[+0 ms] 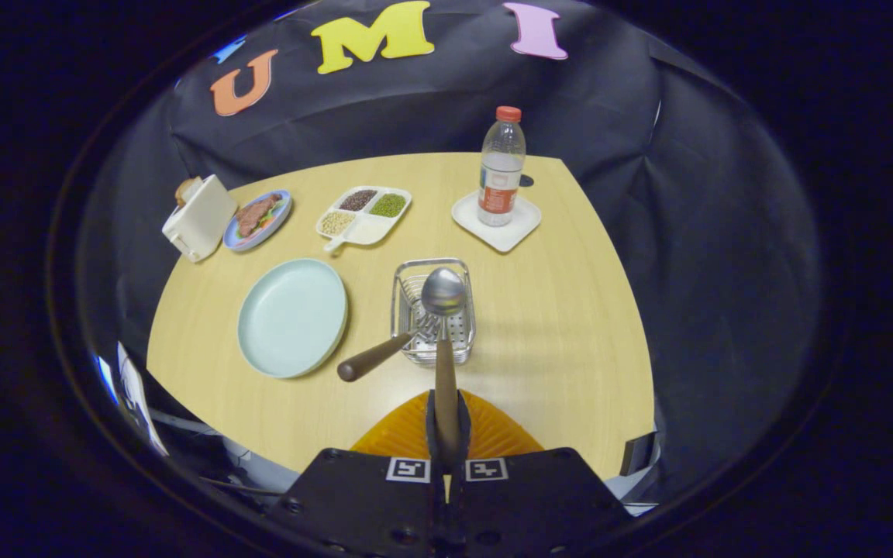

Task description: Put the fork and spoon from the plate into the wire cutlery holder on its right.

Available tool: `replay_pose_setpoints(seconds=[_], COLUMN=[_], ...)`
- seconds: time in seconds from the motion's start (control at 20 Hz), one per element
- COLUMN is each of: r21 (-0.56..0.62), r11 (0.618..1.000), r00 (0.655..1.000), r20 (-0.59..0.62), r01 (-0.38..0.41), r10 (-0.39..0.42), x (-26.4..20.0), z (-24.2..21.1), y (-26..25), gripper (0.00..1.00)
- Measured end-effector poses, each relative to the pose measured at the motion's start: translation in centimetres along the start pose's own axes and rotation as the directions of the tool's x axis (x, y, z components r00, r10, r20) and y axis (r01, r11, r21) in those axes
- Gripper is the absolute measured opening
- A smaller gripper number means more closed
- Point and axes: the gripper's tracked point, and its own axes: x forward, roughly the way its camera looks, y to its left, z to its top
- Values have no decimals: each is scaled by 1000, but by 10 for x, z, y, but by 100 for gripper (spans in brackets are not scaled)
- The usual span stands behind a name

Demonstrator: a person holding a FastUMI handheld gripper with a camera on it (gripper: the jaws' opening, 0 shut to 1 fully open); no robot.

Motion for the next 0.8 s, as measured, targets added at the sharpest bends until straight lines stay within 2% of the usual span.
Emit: replay_pose_setpoints(seconds=[0.25,0.45,0.7,0.8], r21=[-12,-51,-70,-92], r11=[1000,998,996,995], r00=[1000,990,959,938], r20=[30,141,281,347], r01=[3,28,62,46], r10=[-2,-20,-40,-11], x=[2,-8,-27,-42], z=[10,30,58,70], y=[0,0,9,22], gripper=[4,8,11,11])
